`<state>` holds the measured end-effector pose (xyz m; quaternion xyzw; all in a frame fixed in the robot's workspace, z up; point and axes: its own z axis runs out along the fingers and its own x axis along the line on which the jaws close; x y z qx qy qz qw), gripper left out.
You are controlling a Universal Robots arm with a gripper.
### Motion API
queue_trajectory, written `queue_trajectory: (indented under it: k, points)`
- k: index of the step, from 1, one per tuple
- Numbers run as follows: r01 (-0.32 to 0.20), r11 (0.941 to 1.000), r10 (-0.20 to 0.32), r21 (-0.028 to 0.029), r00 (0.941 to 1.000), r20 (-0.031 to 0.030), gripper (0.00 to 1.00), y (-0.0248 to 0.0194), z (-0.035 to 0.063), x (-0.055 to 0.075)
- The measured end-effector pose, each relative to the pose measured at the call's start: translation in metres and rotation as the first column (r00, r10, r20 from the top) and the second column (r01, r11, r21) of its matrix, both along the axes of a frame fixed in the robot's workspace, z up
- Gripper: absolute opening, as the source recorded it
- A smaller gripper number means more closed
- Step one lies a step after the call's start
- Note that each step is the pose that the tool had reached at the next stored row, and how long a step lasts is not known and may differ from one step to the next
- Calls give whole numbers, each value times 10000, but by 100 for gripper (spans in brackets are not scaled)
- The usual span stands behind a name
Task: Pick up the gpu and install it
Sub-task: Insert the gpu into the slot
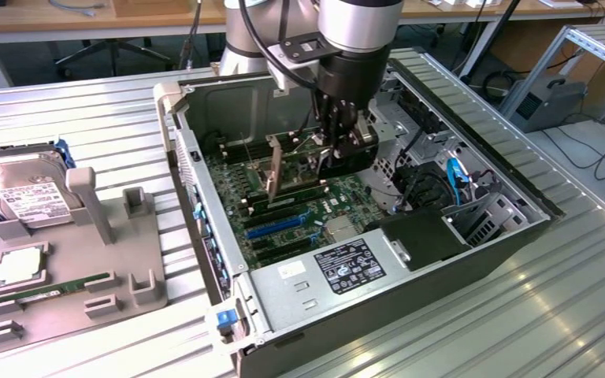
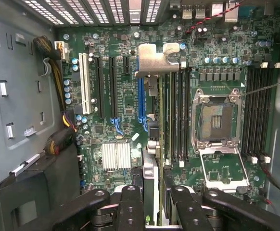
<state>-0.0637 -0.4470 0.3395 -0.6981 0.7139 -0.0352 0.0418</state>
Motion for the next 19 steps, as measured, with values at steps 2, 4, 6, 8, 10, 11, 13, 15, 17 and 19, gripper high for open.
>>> queue_trajectory:
  k: [2,4,6,8,10,11,13,15,17,19]
  points:
    - [0,10000,0,0,10000,0,27,-5,-2,0]
    - [0,10000,0,0,10000,0,27,-8,-3,0]
    - [0,10000,0,0,10000,0,27,-12,-5,-1]
    - [0,10000,0,-2,10000,-1,27,-17,-6,-3]
    - [-1,10000,1,0,10000,0,27,-23,-8,-7]
    - [-1,10000,1,0,10000,1,27,-25,-8,-11]
    - [0,10000,0,0,10000,0,27,-27,-9,-16]
    - [0,10000,0,0,10000,0,27,-30,-11,-23]
    - [0,10000,0,-1,10000,0,27,-33,-12,-28]
    - [0,10000,0,0,10000,0,27,-35,-13,-34]
